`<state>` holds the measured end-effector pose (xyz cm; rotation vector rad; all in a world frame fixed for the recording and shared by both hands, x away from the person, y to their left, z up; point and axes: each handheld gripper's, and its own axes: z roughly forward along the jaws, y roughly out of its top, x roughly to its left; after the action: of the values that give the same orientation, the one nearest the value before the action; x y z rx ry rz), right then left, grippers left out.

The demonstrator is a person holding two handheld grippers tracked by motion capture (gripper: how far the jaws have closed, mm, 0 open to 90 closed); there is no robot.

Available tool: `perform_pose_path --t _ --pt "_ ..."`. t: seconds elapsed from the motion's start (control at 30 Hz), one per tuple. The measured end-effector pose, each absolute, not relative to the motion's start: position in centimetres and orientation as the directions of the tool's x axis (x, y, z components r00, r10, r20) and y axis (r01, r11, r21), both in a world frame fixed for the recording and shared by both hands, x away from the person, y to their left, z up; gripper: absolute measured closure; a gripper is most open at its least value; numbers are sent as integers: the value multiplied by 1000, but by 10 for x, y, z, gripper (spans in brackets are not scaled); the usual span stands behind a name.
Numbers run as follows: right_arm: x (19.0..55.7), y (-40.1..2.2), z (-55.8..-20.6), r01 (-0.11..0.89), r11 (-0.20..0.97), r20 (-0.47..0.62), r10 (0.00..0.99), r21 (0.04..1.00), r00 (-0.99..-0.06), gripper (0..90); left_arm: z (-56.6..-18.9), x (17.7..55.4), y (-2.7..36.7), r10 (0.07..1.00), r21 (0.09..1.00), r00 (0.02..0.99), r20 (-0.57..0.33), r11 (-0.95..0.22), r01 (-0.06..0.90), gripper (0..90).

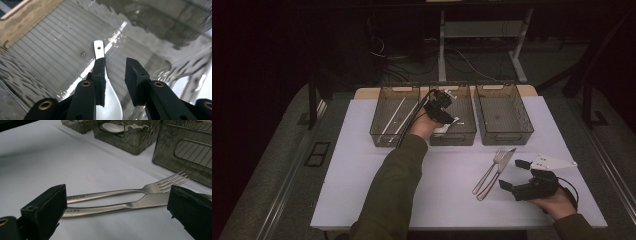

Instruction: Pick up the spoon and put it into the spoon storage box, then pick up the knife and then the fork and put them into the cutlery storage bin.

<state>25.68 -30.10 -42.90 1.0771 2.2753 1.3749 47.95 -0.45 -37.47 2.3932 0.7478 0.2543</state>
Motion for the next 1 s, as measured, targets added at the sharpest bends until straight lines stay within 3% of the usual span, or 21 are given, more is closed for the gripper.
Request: perform_pose_path --t 0.43,1.0 --pt "258 -300 -430 458 282 140 707 843 -693 26 -349 441 21 501 749 862 -81 -539 384 526" --pt "259 -299 -431 465 280 143 712 840 -688 26 -352 395 52 452 797 888 -88 -503 335 371"
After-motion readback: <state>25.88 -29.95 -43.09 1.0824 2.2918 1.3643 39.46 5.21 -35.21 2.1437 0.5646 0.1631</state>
